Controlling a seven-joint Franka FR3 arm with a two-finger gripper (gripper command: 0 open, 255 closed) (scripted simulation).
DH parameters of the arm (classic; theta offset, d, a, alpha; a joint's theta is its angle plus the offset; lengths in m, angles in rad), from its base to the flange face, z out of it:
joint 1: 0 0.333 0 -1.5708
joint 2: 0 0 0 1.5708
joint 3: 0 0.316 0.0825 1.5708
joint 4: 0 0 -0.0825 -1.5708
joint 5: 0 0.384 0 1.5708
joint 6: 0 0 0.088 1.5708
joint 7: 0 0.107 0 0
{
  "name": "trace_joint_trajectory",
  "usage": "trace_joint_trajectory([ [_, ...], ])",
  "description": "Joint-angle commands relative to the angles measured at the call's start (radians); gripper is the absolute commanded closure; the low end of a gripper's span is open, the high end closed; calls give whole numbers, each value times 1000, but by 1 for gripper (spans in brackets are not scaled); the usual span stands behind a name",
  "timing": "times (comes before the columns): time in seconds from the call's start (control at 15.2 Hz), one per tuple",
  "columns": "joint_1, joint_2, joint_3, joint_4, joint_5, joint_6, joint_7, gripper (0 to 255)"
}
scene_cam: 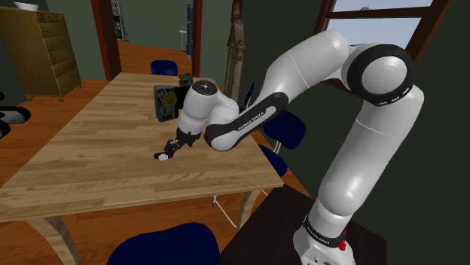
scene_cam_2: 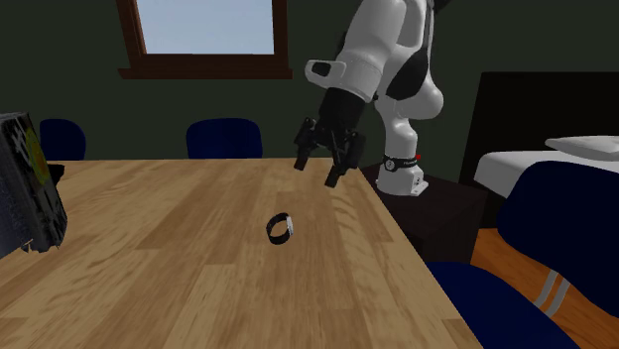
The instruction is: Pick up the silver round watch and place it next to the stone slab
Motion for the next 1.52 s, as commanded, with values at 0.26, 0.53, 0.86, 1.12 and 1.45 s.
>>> trace_joint_trajectory([
  [0.26,65,255,-57,227,-396,24,335,0],
  [0.53,80,300,-79,256,-438,34,363,0],
  [0.86,96,367,-108,300,-493,48,400,0],
  [1.12,96,367,-108,300,-493,48,400,0],
  [1.45,96,367,-108,300,-493,48,400,255],
])
